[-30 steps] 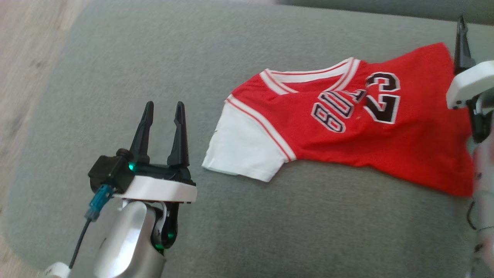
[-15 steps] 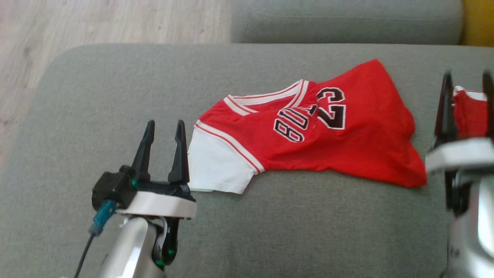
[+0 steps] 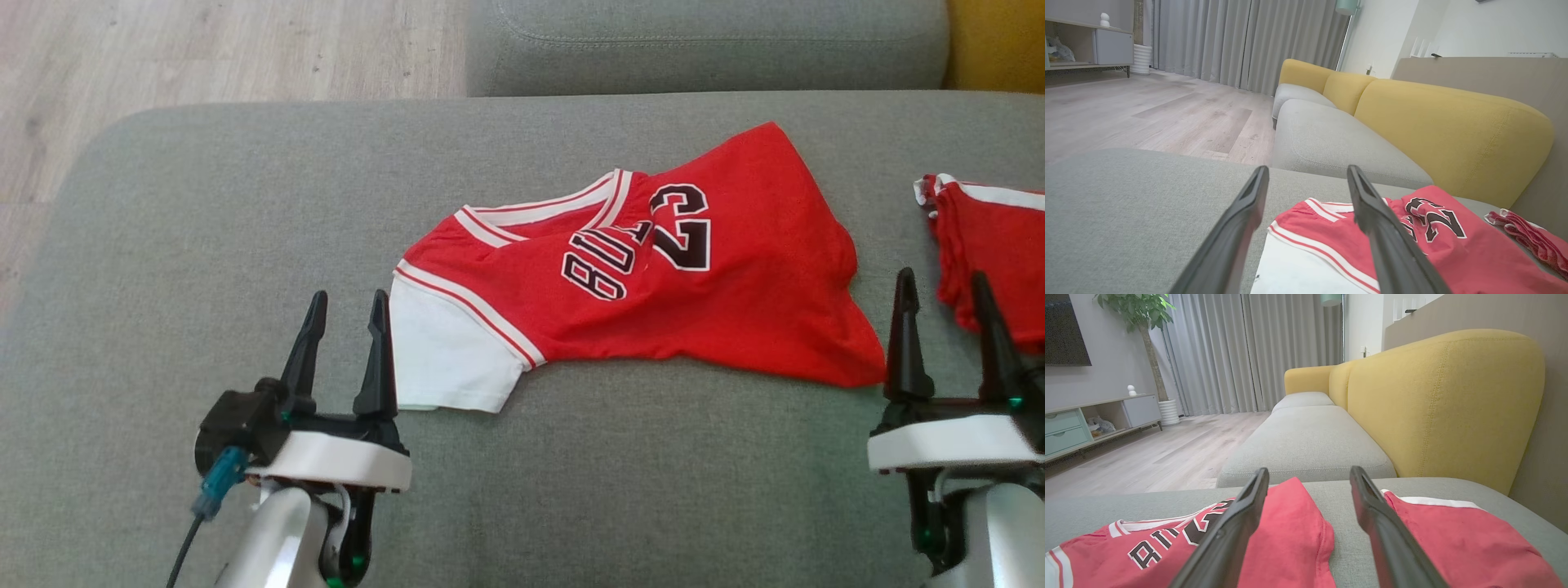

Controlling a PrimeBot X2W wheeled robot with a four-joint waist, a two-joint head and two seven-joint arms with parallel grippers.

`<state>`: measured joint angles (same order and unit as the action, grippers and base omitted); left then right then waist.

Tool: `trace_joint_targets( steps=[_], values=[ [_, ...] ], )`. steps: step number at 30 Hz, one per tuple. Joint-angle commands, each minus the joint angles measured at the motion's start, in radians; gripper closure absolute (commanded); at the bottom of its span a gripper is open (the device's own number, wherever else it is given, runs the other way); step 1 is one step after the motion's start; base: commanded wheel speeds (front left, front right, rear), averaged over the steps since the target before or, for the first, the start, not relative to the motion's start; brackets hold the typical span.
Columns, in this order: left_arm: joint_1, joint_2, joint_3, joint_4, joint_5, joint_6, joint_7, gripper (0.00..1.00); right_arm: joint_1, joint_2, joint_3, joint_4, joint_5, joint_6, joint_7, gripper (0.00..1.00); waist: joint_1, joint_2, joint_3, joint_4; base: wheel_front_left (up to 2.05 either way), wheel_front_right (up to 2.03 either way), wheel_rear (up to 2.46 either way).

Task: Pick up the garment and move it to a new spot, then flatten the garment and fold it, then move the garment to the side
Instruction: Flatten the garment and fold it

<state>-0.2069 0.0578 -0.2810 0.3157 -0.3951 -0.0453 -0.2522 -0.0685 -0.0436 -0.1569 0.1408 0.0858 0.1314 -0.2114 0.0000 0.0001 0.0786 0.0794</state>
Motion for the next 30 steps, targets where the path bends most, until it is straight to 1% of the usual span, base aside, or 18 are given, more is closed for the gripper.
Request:
trace_joint_targets(
  steps=[1,4,8,9,14,15,17,22,25,30],
  values=[
    [-0.036,0.003,0.040,-0.024,0.010,-0.006,-0.009,0.00,-0.026,-0.007,0.034,-0.041,0.006,-0.001,-0.009,0.00,0.0000,-0.0001,0.002,-0.002,0.00,0.00,0.00],
    [-0.043,0.006,0.032,0.004,0.018,-0.005,-0.003,0.00,-0.031,-0.007,0.046,-0.049,0.011,-0.001,-0.009,0.00,0.0000,-0.0001,0.008,-0.008,0.00,0.00,0.00],
    [-0.063,0.024,0.012,0.067,0.042,0.014,0.061,0.00,-0.033,-0.007,0.058,-0.056,0.014,-0.001,-0.010,0.00,0.0000,-0.0001,0.022,-0.020,0.00,0.00,0.00],
    [-0.063,0.024,0.012,0.067,0.042,0.014,0.061,0.00,-0.033,-0.007,0.058,-0.056,0.014,-0.001,-0.010,0.00,0.0000,-0.0001,0.022,-0.020,0.00,0.00,0.00],
    [-0.084,0.048,-0.001,0.151,0.071,0.058,0.149,0.00,-0.038,-0.007,0.067,-0.060,0.022,-0.001,-0.014,0.00,0.0000,-0.0001,0.045,-0.038,0.00,0.00,0.00],
    [-0.087,0.050,-0.006,0.166,0.074,0.060,0.163,0.00,-0.038,-0.007,0.066,-0.058,0.021,-0.001,-0.015,0.00,0.0000,-0.0001,0.047,-0.041,0.00,0.00,0.00],
    [-0.091,0.055,0.000,0.194,0.075,0.080,0.182,0.00,-0.038,-0.007,0.065,-0.054,0.016,-0.001,-0.017,0.00,0.0000,-0.0001,0.054,-0.049,0.00,0.00,0.00],
    [-0.101,0.064,-0.003,0.258,0.077,0.105,0.239,0.00,-0.042,-0.007,0.065,-0.045,0.019,-0.001,-0.022,0.00,0.0000,-0.0001,0.067,-0.058,0.00,0.00,0.00],
    [-0.104,0.065,-0.005,0.285,0.071,0.108,0.267,0.00,-0.044,-0.007,0.065,-0.040,0.021,-0.001,-0.026,0.00,0.0000,-0.0001,0.070,-0.061,0.00,0.00,0.00],
    [-0.107,0.063,0.001,0.304,0.054,0.112,0.266,0.00,-0.046,-0.007,0.067,-0.027,0.021,-0.001,-0.030,0.00,0.0000,-0.0001,0.071,-0.061,0.00,0.00,0.00]
  ],
)
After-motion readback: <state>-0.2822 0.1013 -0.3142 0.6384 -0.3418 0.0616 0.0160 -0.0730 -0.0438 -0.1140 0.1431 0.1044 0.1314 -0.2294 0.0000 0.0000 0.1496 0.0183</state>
